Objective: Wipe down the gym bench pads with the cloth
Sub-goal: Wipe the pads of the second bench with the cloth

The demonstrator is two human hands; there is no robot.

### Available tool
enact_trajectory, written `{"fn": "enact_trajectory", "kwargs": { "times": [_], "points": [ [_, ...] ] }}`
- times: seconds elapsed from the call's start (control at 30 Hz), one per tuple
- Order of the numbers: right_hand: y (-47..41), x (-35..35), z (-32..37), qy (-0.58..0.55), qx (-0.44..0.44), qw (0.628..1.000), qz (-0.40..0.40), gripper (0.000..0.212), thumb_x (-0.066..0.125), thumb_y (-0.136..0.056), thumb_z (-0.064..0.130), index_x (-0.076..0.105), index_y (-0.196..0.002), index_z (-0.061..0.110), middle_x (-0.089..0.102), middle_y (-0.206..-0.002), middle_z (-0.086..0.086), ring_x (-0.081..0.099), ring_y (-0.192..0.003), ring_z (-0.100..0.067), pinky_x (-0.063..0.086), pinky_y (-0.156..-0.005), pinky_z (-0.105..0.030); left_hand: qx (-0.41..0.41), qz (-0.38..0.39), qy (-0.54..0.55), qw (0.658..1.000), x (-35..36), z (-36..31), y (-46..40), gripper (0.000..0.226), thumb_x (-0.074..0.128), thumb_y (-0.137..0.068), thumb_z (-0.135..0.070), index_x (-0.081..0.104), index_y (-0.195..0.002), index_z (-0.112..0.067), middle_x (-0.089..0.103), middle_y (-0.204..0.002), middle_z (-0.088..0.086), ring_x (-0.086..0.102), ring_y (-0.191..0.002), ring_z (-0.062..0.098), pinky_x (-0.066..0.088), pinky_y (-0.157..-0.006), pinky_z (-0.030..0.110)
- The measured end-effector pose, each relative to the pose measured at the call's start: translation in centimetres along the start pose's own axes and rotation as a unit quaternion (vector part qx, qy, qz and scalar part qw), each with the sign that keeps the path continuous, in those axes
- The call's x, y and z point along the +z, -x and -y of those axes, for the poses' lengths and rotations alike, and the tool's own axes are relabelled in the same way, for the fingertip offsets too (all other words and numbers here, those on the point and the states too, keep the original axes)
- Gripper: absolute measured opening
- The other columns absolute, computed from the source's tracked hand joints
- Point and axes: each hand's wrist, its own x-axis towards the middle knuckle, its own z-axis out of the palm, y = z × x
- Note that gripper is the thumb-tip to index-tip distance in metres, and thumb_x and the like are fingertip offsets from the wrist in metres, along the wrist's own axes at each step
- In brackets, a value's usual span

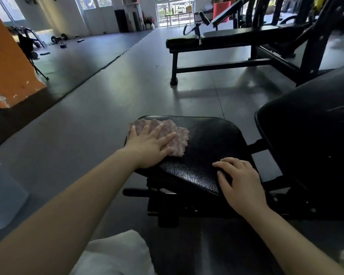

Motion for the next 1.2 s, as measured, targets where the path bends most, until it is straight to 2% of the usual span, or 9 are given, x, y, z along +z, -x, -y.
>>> {"fn": "enact_trajectory", "kwargs": {
  "times": [0.13,0.3,0.5,0.63,0.7,0.8,0.83,0.93,1.2],
  "points": [
    [0.0,0.0,-0.1,0.0,0.008,1.0,-0.004,0.027,0.053,-0.084,0.028,0.072,-0.103,0.026,0.066,-0.106,0.007,0.058,-0.1,-0.02,0.034,-0.085,-0.031,-0.037,0.005,0.02,0.999,-1.5,1.5,-4.2,0.055,0.019,-0.093,-0.063,0.003,-0.145,-0.051,-0.007,-0.159,-0.005,-0.009,-0.145,0.027,-0.001,-0.113,0.058],
    [-0.1,0.3,-0.2,-0.002,0.009,1.0,-0.021,0.026,0.053,-0.083,0.026,0.073,-0.1,0.026,0.067,-0.102,0.008,0.059,-0.095,-0.021,0.036,-0.08,-0.031,-0.063,0.015,0.06,0.996,-2.3,2.3,-6.9,0.055,0.023,-0.095,-0.06,0.006,-0.145,-0.049,-0.001,-0.159,-0.006,0.0,-0.146,0.026,0.005,-0.114,0.055],
    [-0.1,0.5,-0.3,-0.002,0.003,0.999,-0.034,0.026,0.053,-0.082,0.024,0.073,-0.099,0.026,0.067,-0.101,0.006,0.06,-0.092,-0.024,0.037,-0.077,-0.032,-0.009,-0.008,0.028,1.0,-1.1,0.2,-3.1,0.05,0.015,-0.096,-0.057,0.0,-0.144,-0.052,-0.009,-0.158,-0.004,-0.012,-0.145,0.026,-0.009,-0.112,0.054],
    [0.0,0.6,-0.4,0.001,-0.002,1.0,-0.03,0.027,0.052,-0.083,0.024,0.072,-0.1,0.025,0.067,-0.103,0.005,0.06,-0.092,-0.026,0.043,-0.077,-0.036,0.034,-0.027,-0.016,0.999,1.0,-3.2,2.8,0.052,0.002,-0.093,-0.058,-0.008,-0.143,-0.05,-0.012,-0.158,-0.004,-0.015,-0.144,0.027,-0.011,-0.112,0.053],
    [0.0,0.7,-0.4,0.003,-0.004,0.999,-0.031,0.027,0.052,-0.082,0.023,0.073,-0.101,0.024,0.067,-0.103,0.003,0.06,-0.091,-0.027,0.046,-0.077,-0.038,0.059,-0.066,-0.034,0.995,2.8,-4.5,4.9,0.062,-0.01,-0.083,-0.06,-0.005,-0.144,-0.048,-0.001,-0.159,0.0,-0.003,-0.145,0.033,-0.005,-0.111,0.055],
    [-0.1,0.7,-0.3,0.006,-0.003,0.999,-0.033,0.028,0.052,-0.082,0.022,0.072,-0.101,0.023,0.067,-0.103,0.002,0.06,-0.091,-0.028,0.046,-0.077,-0.039,0.081,-0.124,-0.038,0.988,3.5,-5.2,5.9,0.058,0.008,-0.09,-0.054,0.032,-0.142,-0.042,0.038,-0.148,0.01,0.035,-0.133,0.044,0.021,-0.104,0.065],
    [-0.1,0.7,-0.3,0.007,-0.002,0.999,-0.034,0.028,0.052,-0.082,0.022,0.072,-0.101,0.023,0.067,-0.103,0.002,0.06,-0.091,-0.027,0.046,-0.077,-0.039,0.076,-0.107,-0.04,0.991,3.1,-5.2,5.5,0.06,0.006,-0.088,-0.055,0.029,-0.143,-0.044,0.033,-0.151,0.009,0.031,-0.136,0.043,0.02,-0.104,0.065],
    [-0.1,0.7,-0.4,0.009,0.0,0.999,-0.031,0.028,0.051,-0.083,0.023,0.072,-0.102,0.023,0.067,-0.104,0.002,0.06,-0.093,-0.027,0.045,-0.077,-0.038,0.048,-0.072,-0.031,0.996,1.9,-4.6,2.6,0.057,0.0,-0.089,-0.062,-0.005,-0.144,-0.049,-0.005,-0.159,-0.002,-0.006,-0.145,0.032,-0.001,-0.111,0.059],
    [-0.1,0.6,-0.3,0.005,0.004,0.999,-0.036,0.031,0.043,-0.086,0.027,0.07,-0.101,0.026,0.065,-0.104,0.006,0.058,-0.094,-0.02,0.039,-0.077,-0.032,-0.002,0.015,0.025,1.0,-1.8,-3.8,-8.1,0.052,0.018,-0.096,-0.059,0.001,-0.144,-0.051,-0.01,-0.158,-0.003,-0.01,-0.144,0.033,-0.008,-0.108,0.062]
  ]
}}
